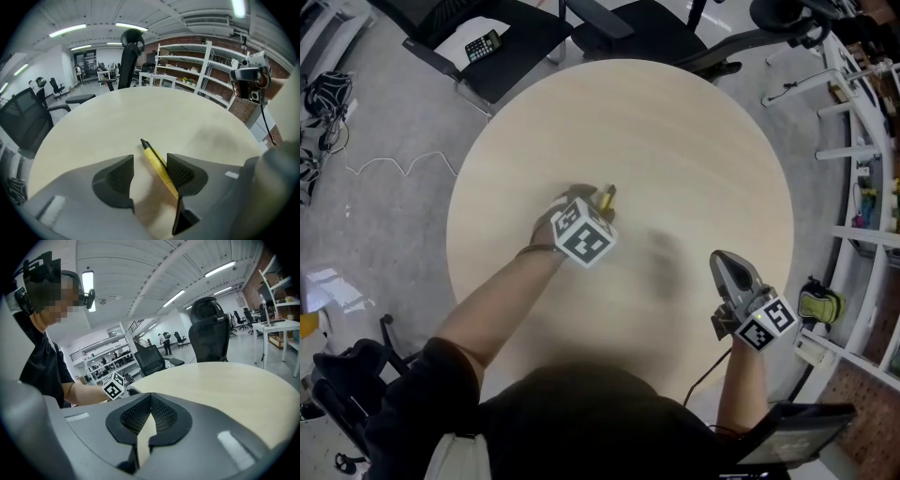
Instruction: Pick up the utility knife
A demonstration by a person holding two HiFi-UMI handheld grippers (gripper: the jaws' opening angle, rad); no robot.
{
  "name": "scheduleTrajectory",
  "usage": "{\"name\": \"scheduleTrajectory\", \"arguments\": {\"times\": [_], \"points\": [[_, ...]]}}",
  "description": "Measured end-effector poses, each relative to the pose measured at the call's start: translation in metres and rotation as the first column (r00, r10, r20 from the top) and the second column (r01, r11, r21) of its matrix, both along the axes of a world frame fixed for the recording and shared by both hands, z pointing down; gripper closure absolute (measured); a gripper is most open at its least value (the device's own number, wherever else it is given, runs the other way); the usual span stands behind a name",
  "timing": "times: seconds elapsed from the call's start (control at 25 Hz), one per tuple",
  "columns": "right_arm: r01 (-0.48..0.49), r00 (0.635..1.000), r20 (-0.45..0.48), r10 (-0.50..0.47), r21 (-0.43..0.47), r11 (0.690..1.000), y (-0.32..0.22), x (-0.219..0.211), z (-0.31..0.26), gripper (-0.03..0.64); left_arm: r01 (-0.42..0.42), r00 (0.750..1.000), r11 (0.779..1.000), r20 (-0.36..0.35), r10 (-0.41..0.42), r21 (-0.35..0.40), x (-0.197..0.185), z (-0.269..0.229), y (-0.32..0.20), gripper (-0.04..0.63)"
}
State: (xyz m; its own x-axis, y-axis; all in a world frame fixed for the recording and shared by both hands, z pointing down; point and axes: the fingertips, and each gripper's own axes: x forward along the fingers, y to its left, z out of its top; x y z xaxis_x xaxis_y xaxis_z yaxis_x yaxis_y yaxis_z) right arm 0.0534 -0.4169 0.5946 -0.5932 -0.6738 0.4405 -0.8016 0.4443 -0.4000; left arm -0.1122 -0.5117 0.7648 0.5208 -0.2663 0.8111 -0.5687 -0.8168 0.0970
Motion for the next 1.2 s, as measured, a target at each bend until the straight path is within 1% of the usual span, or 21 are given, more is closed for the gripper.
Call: {"name": "scheduleTrajectory", "arguments": {"times": [0.04,0.12,0.16,0.32,0.36,0.44,0.48,0.6,0.68,0.76,0.96,1.2], "points": [[0.001,1.0,0.003,-0.001,-0.002,1.0,0.001,-0.001,0.002,0.603,-0.018,1.0,1.0,0.019,0.018,0.007,0.003,0.0,0.003,0.383],[0.004,1.0,0.006,-0.004,-0.004,1.0,0.002,-0.003,0.003,0.603,-0.05,0.998,0.999,0.047,0.049,0.01,0.009,0.001,0.009,0.448],[0.005,1.0,0.007,-0.005,-0.004,1.0,0.002,-0.004,0.003,0.603,-0.058,0.997,0.998,0.055,0.057,0.012,0.011,0.001,0.011,0.463],[0.005,1.0,0.008,-0.005,-0.001,1.0,0.002,-0.003,0.0,0.603,-0.081,0.994,0.997,0.077,0.081,0.0,0.018,0.004,0.018,0.497],[0.004,1.0,0.009,-0.004,0.001,1.0,0.002,-0.002,-0.001,0.603,-0.097,0.991,0.995,0.09,0.097,0.0,0.02,0.007,0.021,0.524],[0.003,1.0,0.011,-0.003,0.005,1.0,0.003,-0.002,-0.001,0.603,-0.126,0.985,0.992,0.119,0.123,0.021,0.022,0.012,0.026,0.539],[0.003,1.0,0.012,-0.003,0.007,1.0,0.003,-0.001,-0.001,0.603,-0.127,0.985,0.992,0.119,0.123,0.026,0.022,0.013,0.027,0.538],[0.005,1.0,0.011,-0.005,0.01,1.0,0.004,-0.002,-0.004,0.603,-0.102,0.992,0.995,0.08,0.102,-0.008,0.02,0.013,0.026,0.538],[0.007,1.0,0.008,-0.007,0.015,1.0,0.006,-0.002,-0.008,0.603,-0.094,0.993,0.995,0.07,0.095,-0.02,0.016,0.012,0.026,0.538],[0.01,1.0,0.006,-0.01,0.02,1.0,0.006,-0.002,-0.012,0.603,-0.078,0.995,0.997,0.058,0.079,-0.017,0.012,0.008,0.023,0.538],[0.012,1.0,0.001,-0.012,0.035,0.999,0.009,-0.003,-0.024,0.603,-0.024,1.0,1.0,-0.001,0.024,-0.002,0.0,-0.016,0.015,0.538],[0.026,1.0,0.0,-0.026,0.058,0.998,0.016,-0.012,-0.044,0.603,0.045,0.996,0.998,-0.074,-0.042,0.039,-0.016,-0.058,0.006,0.538]]}}
